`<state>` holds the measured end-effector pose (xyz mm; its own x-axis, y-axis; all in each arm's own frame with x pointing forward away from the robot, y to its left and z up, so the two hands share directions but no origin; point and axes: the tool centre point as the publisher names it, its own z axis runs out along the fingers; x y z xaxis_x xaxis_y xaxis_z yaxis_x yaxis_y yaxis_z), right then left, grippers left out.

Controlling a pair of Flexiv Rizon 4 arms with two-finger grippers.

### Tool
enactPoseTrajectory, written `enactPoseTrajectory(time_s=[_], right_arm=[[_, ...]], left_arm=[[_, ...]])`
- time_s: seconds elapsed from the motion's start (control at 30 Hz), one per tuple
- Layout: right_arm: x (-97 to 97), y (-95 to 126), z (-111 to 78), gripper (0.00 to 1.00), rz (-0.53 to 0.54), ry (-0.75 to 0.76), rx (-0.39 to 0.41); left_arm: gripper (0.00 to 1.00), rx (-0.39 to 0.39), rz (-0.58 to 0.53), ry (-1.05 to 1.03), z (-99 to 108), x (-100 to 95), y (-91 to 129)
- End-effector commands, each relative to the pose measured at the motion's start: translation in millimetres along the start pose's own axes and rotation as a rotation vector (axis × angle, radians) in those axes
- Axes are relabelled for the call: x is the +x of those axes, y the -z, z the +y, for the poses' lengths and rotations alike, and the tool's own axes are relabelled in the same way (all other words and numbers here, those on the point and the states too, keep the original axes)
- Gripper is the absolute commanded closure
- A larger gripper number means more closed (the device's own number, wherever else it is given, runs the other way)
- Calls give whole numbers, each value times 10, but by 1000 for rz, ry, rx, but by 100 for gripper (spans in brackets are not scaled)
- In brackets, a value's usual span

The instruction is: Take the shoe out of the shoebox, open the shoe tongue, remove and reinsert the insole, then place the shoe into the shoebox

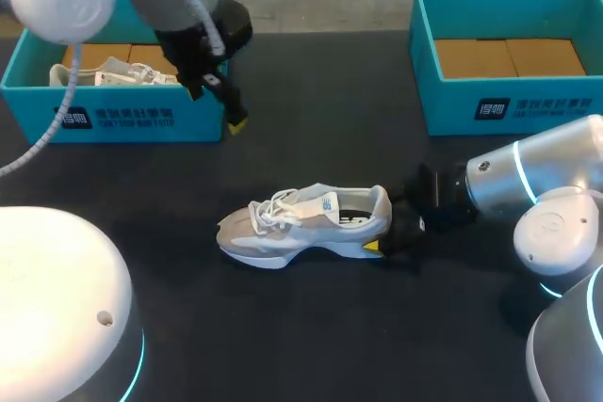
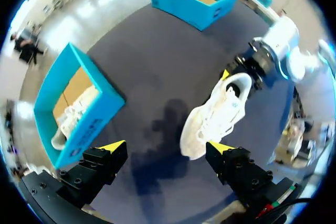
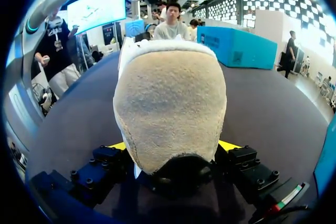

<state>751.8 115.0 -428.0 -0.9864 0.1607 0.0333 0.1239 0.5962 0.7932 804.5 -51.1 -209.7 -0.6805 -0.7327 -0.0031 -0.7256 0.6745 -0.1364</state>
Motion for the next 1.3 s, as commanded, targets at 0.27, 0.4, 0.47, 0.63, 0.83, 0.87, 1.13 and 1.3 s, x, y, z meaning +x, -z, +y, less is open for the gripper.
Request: enactPoseTrajectory(time_s=[0.27, 0.4, 0.47, 0.63, 0.83, 0.87, 1.13, 1.3], right_arm=[[22, -51, -8, 100, -1, 0, 3], [22, -51, -8, 100, -1, 0, 3], [22, -51, -8, 100, -1, 0, 3], [22, -51, -8, 100, -1, 0, 3], [22, -51, -8, 100, -1, 0, 3], [22, -51, -8, 100, -1, 0, 3], [22, -51, -8, 100, -1, 0, 3], [22, -51, -8, 100, -1, 0, 3]], left_arm=[[0, -11, -82, 296, 107, 547, -170], [0, -9, -89, 390, 145, 604, -227], [0, -8, -104, 418, 149, 653, -260], [0, -22, -86, 467, 121, 813, -407], [0, -43, -69, 435, 6, 1043, -562], [0, -47, -73, 427, -8, 1069, -580], [0, -65, -63, 396, -131, 1306, -772], [0, -65, -63, 396, -131, 1306, -772]])
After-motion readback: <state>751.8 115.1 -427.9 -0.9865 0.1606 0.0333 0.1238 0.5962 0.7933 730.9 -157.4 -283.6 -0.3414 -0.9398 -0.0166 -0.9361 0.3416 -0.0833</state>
